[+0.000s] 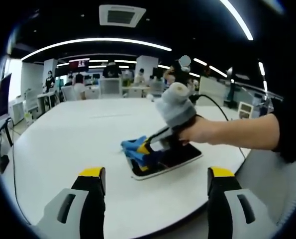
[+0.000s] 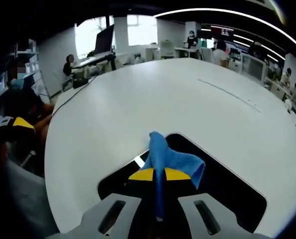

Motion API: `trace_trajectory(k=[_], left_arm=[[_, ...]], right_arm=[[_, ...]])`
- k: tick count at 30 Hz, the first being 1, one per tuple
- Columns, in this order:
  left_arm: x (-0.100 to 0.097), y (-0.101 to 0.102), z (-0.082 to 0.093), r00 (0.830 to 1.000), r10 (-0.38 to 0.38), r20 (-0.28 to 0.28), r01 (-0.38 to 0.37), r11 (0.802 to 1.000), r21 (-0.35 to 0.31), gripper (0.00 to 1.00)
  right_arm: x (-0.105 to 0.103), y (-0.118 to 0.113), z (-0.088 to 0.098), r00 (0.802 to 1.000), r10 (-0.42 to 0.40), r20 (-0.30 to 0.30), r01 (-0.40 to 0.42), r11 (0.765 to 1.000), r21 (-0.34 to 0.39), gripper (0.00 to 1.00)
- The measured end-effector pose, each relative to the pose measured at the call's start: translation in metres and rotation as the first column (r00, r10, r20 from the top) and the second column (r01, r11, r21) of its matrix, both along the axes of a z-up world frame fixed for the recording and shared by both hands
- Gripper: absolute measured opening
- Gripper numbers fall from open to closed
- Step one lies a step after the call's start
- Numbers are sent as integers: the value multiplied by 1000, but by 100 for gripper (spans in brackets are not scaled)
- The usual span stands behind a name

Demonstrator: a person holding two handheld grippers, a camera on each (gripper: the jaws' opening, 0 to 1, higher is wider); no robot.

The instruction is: Wipe the mirror surface with the cleaning cloth until all visible marks leave the cleaned area.

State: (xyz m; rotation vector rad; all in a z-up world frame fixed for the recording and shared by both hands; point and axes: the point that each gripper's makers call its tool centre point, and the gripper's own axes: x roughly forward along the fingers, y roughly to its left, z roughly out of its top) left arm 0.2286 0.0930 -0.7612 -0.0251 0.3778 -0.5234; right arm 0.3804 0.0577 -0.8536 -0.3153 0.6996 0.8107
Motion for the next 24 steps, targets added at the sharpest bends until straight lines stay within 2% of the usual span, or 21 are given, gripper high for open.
trace_trajectory(k=[15,24], left_arm=[[1,3,-2,1000,0,-5,0,1000,6,82],[2,2,-4,1000,-7,-12,7,1000,11,83]], right_arm=[[4,-7,-1,999,-38,-12,38,999,10,0],[2,-20,0,998,-59,-14,59,998,10,0]])
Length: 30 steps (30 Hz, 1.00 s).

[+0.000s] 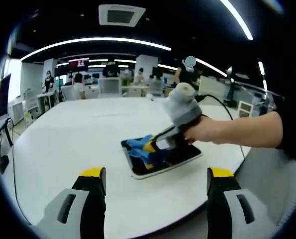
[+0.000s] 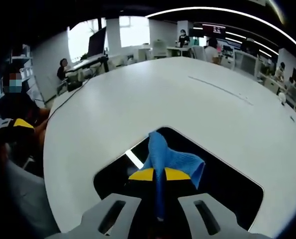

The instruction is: Wipe the mirror surface with the cleaning cloth until all visible marks leave the cleaned area.

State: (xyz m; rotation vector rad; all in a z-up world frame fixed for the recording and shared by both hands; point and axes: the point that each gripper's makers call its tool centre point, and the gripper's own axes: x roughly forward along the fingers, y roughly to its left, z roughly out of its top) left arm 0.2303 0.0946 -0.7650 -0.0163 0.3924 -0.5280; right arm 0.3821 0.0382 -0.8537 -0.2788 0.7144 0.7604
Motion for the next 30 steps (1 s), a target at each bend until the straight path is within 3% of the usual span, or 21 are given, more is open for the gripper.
trace_trajectory(k=[19,30], left_arm=[[-1,-2,-3,1000,-3,-19,3,1000,10,84],[-1,-1,-3,1000,8,-15,-8,1000,5,84]], right_arm=[[1,-29,-2,999,-41,-15,41,999,15,0],[0,-33,-2,999,-38,-4,37,999,-6,0]])
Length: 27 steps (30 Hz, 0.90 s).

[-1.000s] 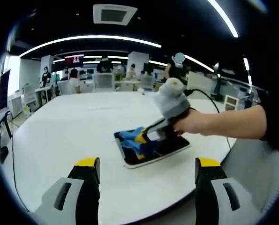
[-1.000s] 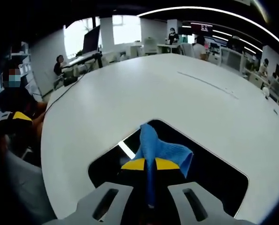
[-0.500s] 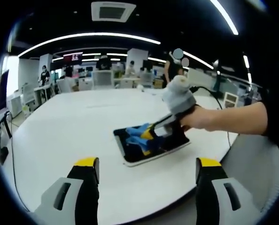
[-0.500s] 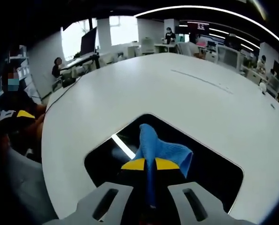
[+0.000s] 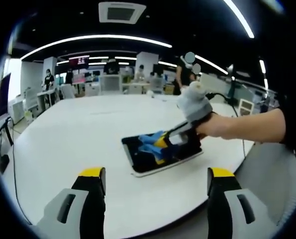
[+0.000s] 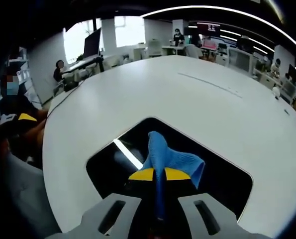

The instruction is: Wipe the mirror surface with the cleaning cloth until all visible marks leave the cleaned area.

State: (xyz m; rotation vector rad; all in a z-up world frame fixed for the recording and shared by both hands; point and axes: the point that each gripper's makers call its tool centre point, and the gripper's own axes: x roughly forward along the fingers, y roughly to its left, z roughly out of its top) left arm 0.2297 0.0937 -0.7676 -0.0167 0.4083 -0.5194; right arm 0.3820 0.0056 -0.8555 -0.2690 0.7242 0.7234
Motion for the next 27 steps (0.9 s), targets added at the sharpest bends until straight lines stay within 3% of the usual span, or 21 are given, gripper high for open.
trace_trajectory(k=[15,27], left_arm=[[0,0,0,1000,-3,-4,3,1000,2,83],[-1,0,-2,1000,-8,-15,8,1000,10,83]], right_arm=[[-2,-23,0,1000,-21,-1,21,999,-33,0],[-4,-57,0,997,-79,2,79,996,-41,0]])
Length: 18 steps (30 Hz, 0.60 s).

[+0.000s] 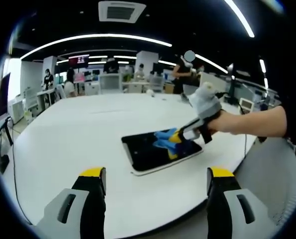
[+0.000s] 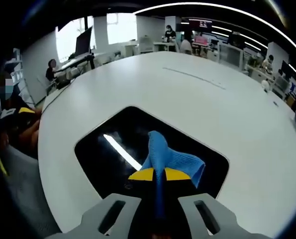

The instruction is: Wipe the mirror surface with the cleaning cloth until all visible marks leave the cleaned area.

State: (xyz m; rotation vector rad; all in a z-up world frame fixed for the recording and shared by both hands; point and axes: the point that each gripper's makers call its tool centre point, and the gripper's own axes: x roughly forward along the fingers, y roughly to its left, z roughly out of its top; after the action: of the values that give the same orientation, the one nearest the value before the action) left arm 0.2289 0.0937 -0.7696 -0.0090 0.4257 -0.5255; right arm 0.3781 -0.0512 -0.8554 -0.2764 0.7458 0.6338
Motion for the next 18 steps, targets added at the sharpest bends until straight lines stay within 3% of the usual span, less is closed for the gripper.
trace_trajectory(k=[18], left_arm=[[0,0,-1,1000,-3,-7,3,1000,1,84]], right_arm=[[-4,-34,1,998,-66,8,66,998,-9,0]])
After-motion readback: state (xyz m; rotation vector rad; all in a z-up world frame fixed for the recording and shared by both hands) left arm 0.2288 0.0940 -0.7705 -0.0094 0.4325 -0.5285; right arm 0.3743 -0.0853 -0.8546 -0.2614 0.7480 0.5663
